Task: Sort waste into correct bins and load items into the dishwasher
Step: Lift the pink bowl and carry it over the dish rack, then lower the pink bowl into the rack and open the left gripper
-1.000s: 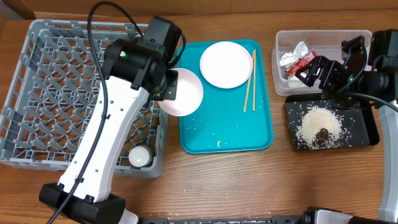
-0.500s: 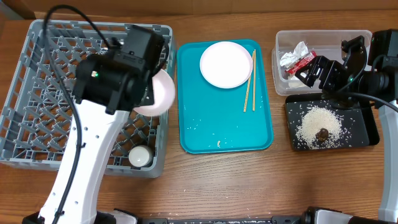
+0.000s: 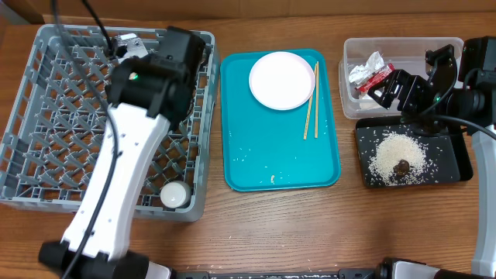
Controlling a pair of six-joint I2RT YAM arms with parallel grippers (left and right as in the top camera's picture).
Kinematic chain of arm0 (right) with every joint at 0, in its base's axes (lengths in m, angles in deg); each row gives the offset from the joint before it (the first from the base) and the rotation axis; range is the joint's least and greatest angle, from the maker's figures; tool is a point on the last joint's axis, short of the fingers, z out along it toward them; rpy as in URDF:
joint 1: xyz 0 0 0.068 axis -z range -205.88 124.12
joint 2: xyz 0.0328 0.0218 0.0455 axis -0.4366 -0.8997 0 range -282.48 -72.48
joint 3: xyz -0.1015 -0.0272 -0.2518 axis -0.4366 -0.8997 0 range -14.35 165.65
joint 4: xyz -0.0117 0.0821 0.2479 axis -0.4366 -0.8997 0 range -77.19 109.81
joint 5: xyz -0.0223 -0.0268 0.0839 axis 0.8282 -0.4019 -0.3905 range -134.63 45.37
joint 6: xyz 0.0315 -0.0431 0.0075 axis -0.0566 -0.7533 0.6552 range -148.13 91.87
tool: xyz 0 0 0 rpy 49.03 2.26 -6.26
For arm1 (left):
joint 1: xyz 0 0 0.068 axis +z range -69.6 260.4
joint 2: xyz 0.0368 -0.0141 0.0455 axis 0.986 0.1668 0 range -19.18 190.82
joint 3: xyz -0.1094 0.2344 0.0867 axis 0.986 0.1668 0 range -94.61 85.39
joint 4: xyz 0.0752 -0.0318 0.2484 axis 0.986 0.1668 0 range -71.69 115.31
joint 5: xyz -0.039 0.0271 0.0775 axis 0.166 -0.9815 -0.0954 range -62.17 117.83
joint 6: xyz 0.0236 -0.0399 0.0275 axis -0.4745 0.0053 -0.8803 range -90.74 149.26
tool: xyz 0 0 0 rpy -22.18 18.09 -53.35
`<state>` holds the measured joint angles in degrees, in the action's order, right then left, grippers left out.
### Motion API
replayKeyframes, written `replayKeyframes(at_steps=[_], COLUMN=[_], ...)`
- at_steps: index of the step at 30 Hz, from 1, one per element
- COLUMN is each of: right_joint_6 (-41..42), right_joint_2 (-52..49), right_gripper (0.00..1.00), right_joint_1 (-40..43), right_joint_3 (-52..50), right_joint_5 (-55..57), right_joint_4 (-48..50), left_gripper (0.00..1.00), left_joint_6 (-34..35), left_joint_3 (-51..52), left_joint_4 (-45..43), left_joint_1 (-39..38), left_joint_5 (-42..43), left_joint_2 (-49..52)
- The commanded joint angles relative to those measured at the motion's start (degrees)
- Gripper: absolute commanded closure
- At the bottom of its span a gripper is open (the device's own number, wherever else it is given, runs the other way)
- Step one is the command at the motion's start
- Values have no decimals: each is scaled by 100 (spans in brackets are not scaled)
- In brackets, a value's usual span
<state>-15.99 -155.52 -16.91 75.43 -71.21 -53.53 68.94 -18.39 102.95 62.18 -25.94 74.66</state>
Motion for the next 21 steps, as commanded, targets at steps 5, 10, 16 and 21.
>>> replayKeyframes(at_steps=[5,10,16,21], right_joint_6=[-20,-20,-20,-20], right_joint_2=[-11,-11,-11,-11], right_gripper=[0,0,0,0], right_joint_1=[20,20,20,20], right_joint_3=[28,28,28,28], right_joint_5=[24,24,24,24], right_joint_4=[15,15,15,15], left_gripper=[96,96,96,96], left_joint_6=[1458,1624,1626,1622], left_joint_3=[393,518,518,518], left_joint_4=[-247,-597,-741,-787], left_joint_1=[63,68,68,68], left_joint_5=[-1152,-2074,-2977,-3158], left_joint_2=[1008,1882,2754,3222])
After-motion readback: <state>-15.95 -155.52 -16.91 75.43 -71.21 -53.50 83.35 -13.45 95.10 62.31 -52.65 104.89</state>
